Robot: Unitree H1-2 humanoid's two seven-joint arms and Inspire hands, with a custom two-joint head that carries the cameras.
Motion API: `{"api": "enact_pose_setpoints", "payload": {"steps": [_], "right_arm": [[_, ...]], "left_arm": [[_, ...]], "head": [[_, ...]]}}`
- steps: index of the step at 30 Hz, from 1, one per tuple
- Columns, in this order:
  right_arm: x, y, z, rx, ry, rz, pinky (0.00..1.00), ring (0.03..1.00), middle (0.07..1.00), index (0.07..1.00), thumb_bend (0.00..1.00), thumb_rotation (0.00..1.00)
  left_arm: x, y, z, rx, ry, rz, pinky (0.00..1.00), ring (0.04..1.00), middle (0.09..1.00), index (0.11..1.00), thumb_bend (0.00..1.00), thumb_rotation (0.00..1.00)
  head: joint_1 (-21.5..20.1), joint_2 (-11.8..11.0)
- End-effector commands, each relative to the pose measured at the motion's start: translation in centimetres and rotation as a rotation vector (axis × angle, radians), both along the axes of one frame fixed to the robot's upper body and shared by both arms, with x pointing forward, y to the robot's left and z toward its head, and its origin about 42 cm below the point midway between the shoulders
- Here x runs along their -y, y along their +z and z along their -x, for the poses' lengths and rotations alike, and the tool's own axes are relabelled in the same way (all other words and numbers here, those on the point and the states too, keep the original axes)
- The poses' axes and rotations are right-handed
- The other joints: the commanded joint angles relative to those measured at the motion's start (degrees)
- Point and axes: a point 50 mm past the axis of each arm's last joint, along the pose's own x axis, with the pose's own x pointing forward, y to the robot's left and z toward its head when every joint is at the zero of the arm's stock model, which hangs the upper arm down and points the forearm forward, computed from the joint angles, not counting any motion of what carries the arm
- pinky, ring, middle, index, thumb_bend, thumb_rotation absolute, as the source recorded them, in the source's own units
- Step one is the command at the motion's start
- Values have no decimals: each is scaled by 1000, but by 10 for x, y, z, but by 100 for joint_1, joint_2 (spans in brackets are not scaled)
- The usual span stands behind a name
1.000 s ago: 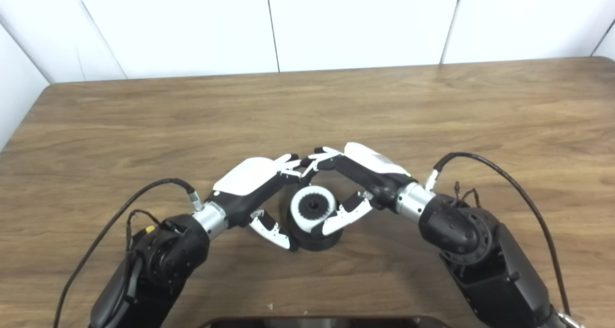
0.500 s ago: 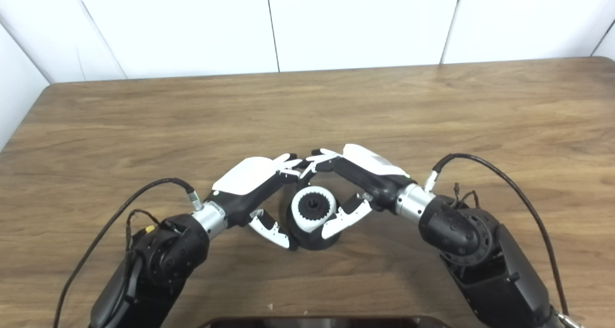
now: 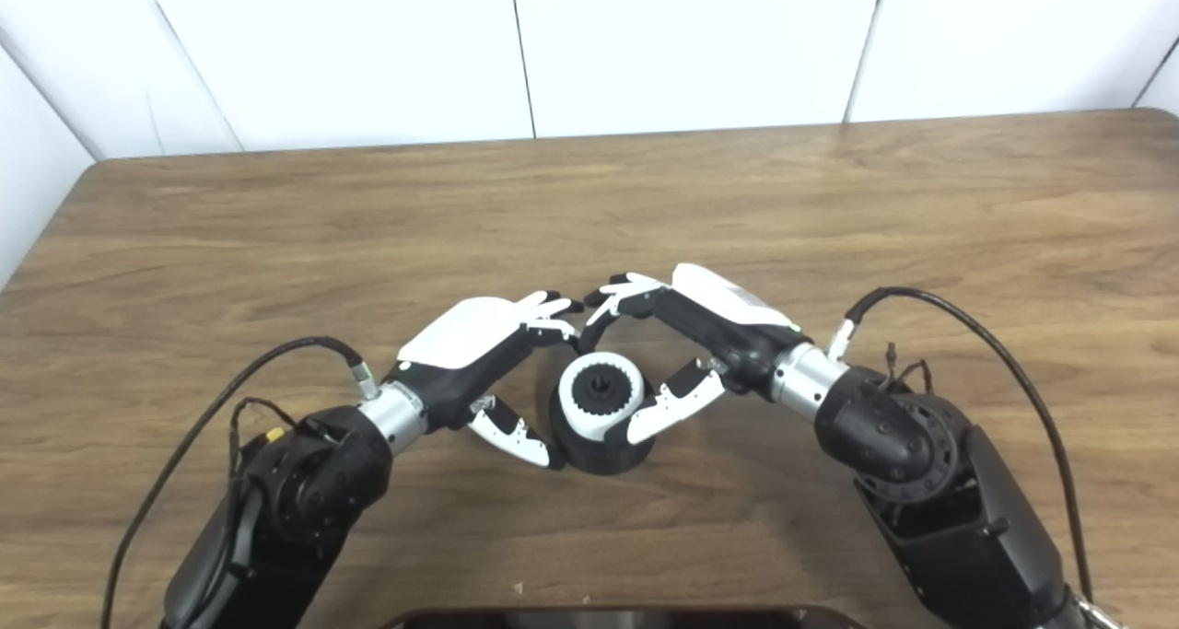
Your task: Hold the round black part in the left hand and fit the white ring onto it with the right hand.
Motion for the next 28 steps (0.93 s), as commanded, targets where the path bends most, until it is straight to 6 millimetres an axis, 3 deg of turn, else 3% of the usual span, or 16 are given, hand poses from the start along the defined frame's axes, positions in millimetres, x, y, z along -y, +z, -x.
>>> {"api": "enact_pose_setpoints", "payload": {"steps": [1,18,25,28], "right_arm": [[1,21,-5,75,10,-23,846,964,879,683,964,326],[24,21,-4,50,-90,-78,866,940,871,697,989,358],[36,16,-1,25,-148,-119,874,925,890,770,984,340],[40,9,2,4,-186,-155,880,922,907,818,954,362]], "left_arm": [[-4,23,-6,69,-7,15,976,1000,969,763,1000,215],[-56,32,-2,30,107,7,929,1000,977,850,1000,259],[-79,28,5,68,219,70,855,971,934,833,923,376],[-87,24,11,49,286,142,855,959,933,844,889,414]], "head": [[-4,2],[5,-9],[-28,-30],[-83,-147]]}}
